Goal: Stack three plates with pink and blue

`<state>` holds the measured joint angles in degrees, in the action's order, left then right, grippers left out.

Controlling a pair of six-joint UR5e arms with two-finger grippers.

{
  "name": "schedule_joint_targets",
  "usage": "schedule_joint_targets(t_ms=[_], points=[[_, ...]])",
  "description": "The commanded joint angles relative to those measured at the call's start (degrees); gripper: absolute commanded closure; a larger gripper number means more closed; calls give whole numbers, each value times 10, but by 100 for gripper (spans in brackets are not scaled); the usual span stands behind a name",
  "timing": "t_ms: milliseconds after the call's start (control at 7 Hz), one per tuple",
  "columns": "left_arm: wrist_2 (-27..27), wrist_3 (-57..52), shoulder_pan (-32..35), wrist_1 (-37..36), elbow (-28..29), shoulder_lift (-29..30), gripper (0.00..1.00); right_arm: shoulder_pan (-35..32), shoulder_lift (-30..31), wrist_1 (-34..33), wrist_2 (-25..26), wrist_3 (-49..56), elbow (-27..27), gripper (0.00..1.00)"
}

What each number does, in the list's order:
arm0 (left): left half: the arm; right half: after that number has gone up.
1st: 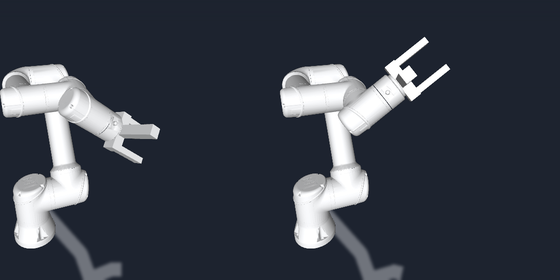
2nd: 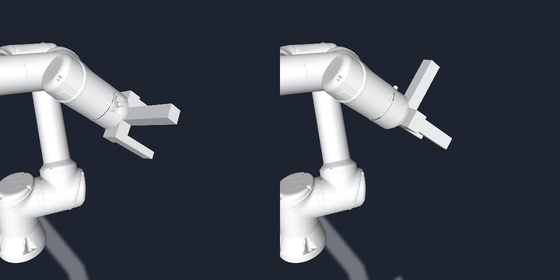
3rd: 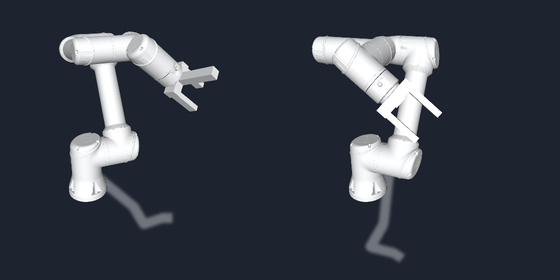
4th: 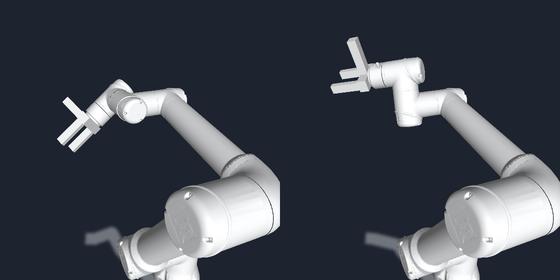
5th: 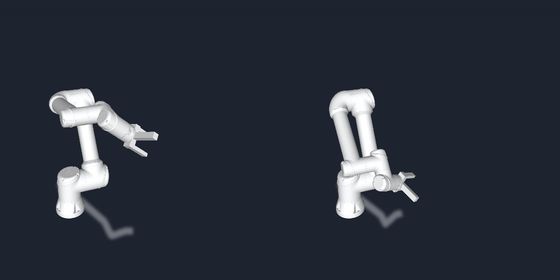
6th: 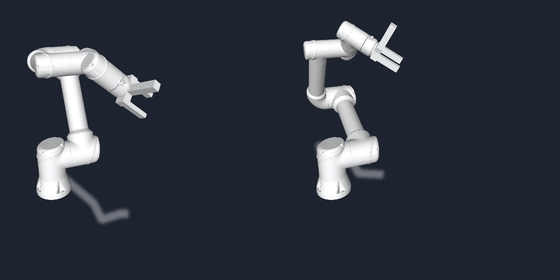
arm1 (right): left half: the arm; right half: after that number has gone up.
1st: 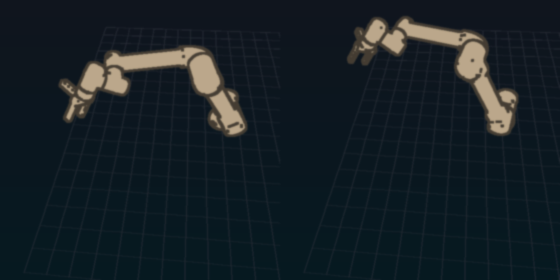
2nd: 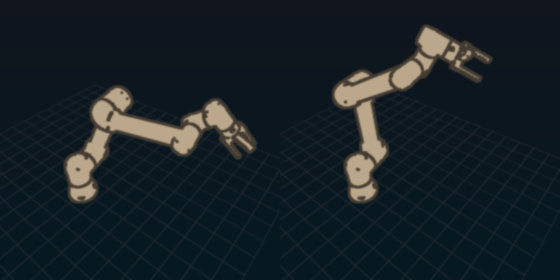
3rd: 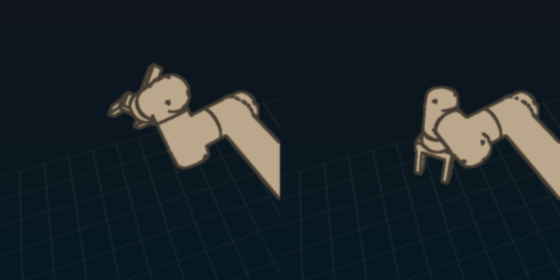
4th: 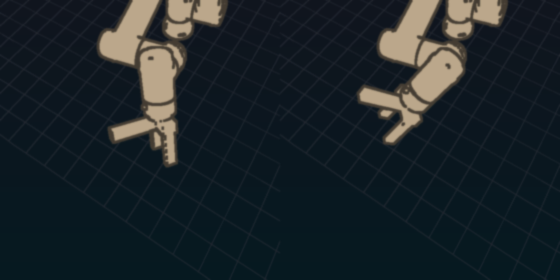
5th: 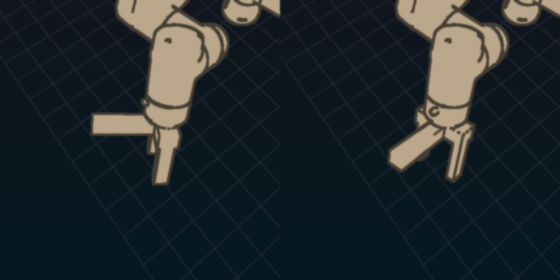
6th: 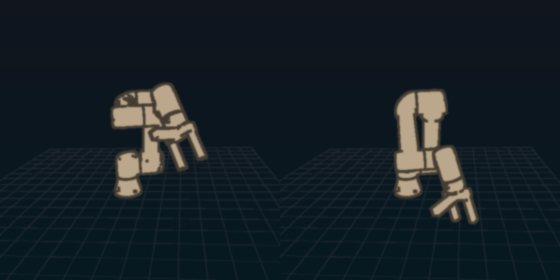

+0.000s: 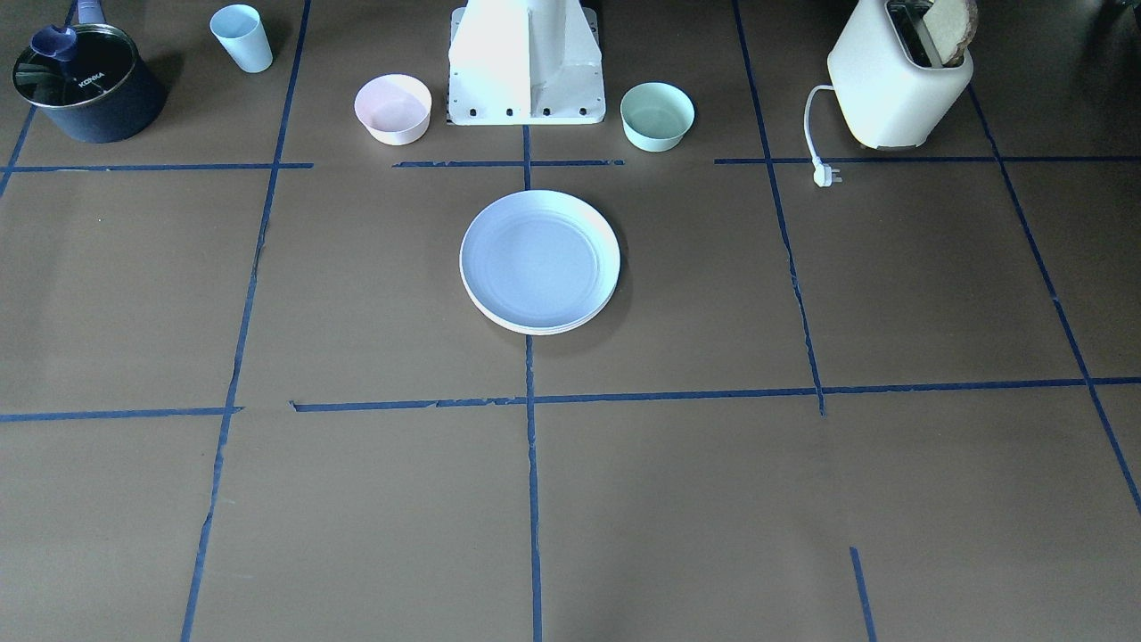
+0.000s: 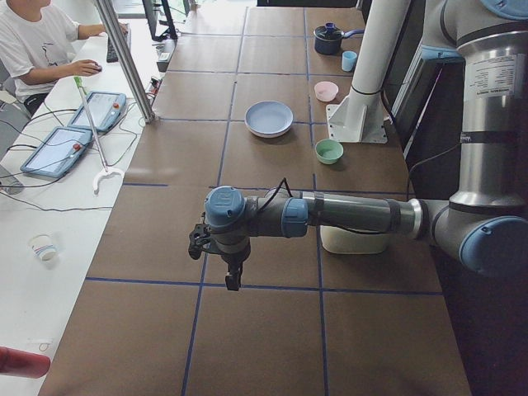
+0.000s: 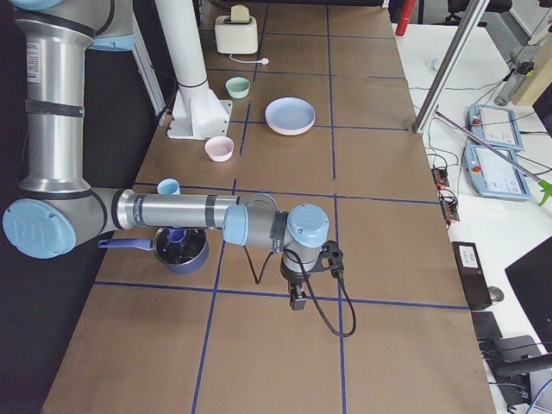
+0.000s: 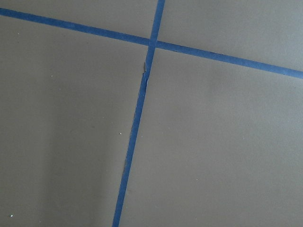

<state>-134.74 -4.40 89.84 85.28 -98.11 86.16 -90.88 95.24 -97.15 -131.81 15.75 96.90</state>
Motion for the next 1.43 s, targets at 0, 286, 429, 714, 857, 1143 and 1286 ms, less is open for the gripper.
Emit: schedule_joint_targets(t_ms=[0, 286, 429, 714, 857, 1143, 1286], points=[[0, -1, -1, 1, -1, 0, 0, 0, -1, 1, 2, 3, -1, 0], [-8, -1, -1, 12, -1, -5, 0, 0, -1, 1, 2, 0, 0, 0], [-8, 0, -1, 12, -1, -6, 0, 0, -1, 1, 2, -2, 0, 0], [-24, 1, -1, 11, -7, -8, 0, 0, -1, 1, 2, -3, 0, 0], [-23, 2, -1, 9, -5, -9, 0, 0, -1, 0, 1, -3, 0, 0], [-18, 2, -3, 10, 3, -6, 0, 7, -3, 1, -6, -4, 1, 0], [-18, 1, -9, 11, 10, -6, 0, 24, -3, 0, -8, -4, -2, 0]])
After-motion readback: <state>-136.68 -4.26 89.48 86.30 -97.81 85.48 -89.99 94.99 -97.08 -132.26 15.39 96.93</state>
